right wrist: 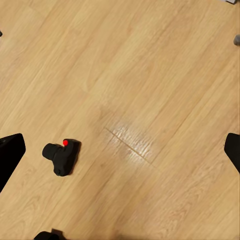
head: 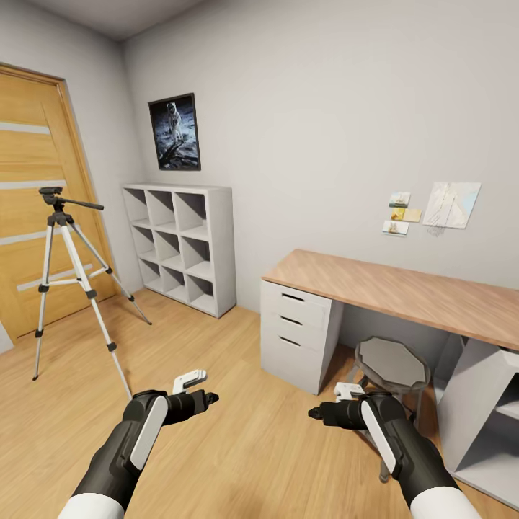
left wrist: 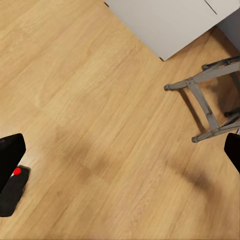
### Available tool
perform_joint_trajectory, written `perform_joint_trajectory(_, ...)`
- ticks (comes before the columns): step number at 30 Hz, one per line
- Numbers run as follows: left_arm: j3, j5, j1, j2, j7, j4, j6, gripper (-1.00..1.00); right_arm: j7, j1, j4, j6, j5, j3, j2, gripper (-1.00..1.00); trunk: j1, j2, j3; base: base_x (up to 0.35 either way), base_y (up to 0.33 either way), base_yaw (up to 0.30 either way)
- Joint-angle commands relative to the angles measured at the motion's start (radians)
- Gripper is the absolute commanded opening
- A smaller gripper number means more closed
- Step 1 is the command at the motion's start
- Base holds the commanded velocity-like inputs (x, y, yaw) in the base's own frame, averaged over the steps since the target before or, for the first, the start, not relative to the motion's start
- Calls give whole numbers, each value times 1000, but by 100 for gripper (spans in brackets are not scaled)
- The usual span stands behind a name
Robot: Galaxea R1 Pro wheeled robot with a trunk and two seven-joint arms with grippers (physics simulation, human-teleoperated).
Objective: Attach the digital camera to the camera tripod in the bedroom.
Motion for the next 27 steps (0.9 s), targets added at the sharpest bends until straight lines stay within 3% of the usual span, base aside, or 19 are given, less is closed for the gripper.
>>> perform_joint_trajectory(1, 4, 9, -1, -1, 5, 1, 6, 100, -4, -1, -1, 5, -7, 2, -2, 100, 4, -8, -4, 0, 0, 0)
perform_joint_trajectory(15, 21, 9, -1, 3, 6, 121, -22, 100, -4, -1, -1, 5, -7, 2, -7, 100, 58, -106, -48, 0, 0, 0)
perform_joint_trajectory(27, 21, 2, -1, 2, 9, 134, -38, 100, -7, -1, -11, -3, 5, 5, 0, 100, 104, -190, -86, 0, 0, 0)
